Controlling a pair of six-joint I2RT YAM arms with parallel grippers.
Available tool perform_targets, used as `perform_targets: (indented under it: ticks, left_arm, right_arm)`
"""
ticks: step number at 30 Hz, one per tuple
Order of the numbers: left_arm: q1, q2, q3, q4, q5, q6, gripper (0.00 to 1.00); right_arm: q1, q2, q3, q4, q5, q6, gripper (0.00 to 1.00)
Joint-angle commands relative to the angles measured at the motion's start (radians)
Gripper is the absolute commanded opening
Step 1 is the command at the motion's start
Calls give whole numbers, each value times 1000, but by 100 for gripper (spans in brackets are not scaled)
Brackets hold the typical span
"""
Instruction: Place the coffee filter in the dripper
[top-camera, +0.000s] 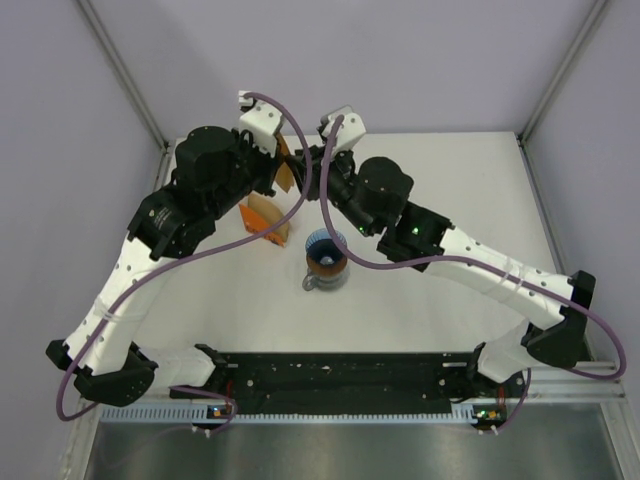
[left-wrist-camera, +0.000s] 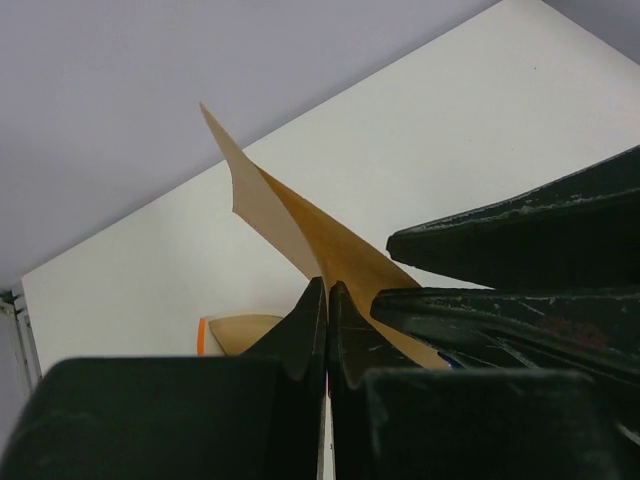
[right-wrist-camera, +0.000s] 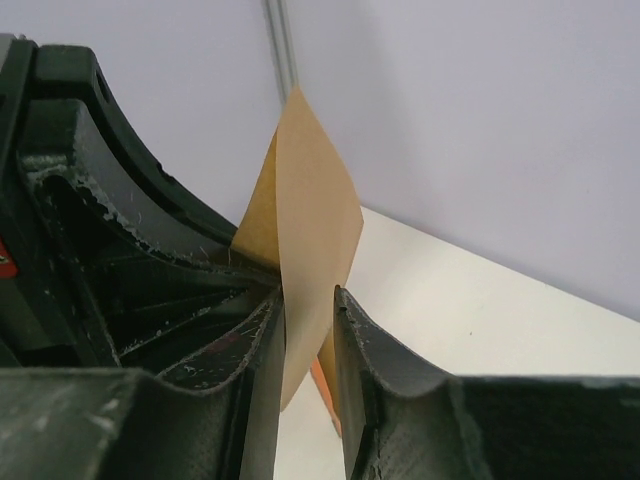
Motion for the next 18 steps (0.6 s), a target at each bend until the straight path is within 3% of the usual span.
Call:
perform_targets:
  ticks: [1, 9, 11, 14, 18]
  left_arm:
    - [2, -30, 21, 12, 55, -29, 0]
    - [4, -27, 47, 9, 12, -68, 0]
    - [4, -25, 46, 4, 9, -69, 0]
    - [4, -30, 41, -1, -17, -68, 0]
    - [4, -36, 21, 25, -155, 7, 0]
  right_arm:
    - [4, 20, 32, 86, 9, -42, 25]
    - [3, 74, 58, 74, 40, -51, 25]
    - [3, 83, 58, 82, 72, -87, 19]
    - [3, 83, 57, 91, 121, -109, 0]
    - [0, 60, 40, 112, 212, -160, 0]
